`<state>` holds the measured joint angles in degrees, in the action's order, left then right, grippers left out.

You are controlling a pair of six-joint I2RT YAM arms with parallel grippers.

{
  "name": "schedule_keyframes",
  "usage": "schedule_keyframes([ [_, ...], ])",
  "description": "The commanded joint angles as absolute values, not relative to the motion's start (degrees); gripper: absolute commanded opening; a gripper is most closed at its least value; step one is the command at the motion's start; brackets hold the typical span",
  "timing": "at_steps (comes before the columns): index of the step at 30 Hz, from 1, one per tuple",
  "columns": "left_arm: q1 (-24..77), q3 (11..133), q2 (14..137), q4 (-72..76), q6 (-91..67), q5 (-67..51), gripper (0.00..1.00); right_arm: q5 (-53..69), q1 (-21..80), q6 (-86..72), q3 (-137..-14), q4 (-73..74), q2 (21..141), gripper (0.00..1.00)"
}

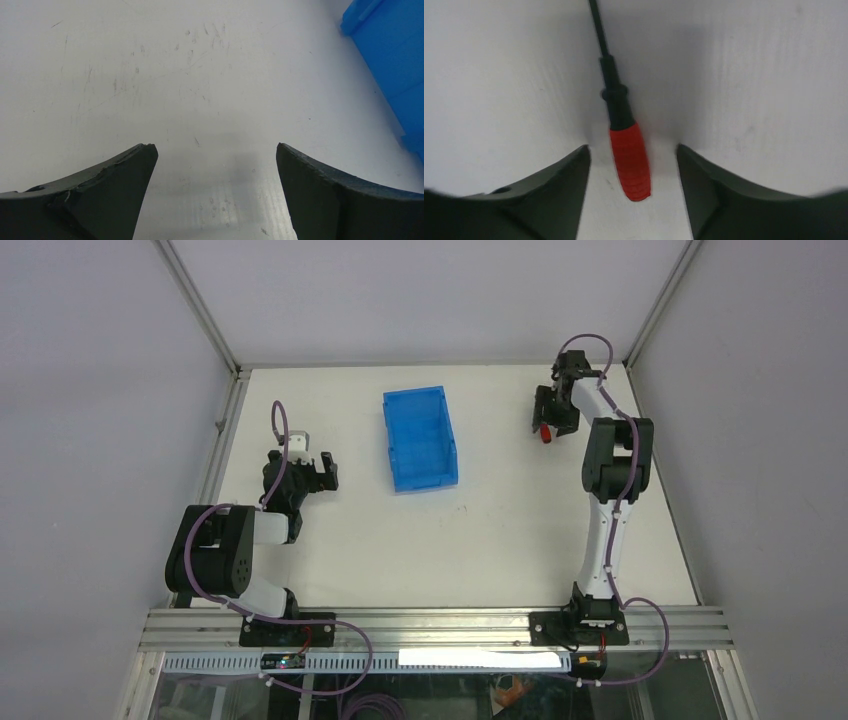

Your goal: Put the screwdriver in the bin

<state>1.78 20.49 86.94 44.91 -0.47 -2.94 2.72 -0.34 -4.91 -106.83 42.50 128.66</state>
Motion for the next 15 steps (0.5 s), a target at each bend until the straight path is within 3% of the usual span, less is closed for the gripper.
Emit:
schedule_keyframes([
  [1,1.49,21.65,86.39,46.57,-1.23,-2.48,0.99,1.02,-0.04,-3.73,-109.05,45.43,130.63,0.58],
  [6,1.47,21.62,86.39,46.54,-1.23,-2.56,0.99,0.35,-0.02,-3.32,-109.08,44.83,130.48,0.15],
  [8,1.49,21.62,86.34,46.54,-1.27,-2.59,0.99,0.36,-0.06,-2.72,-109.98,46.15,129.44,0.04],
  [9,1.49,21.62,86.36,46.55,-1.24,-2.6,0.99,0.35,0.83,-2.61,-110.77,47.12,128.75,0.0],
  [15,1.49,21.62,86.39,46.52,-1.23,-2.54,0.99,-2.71,2.85,-3.28,-115.89,56.08,121.0,0.0],
])
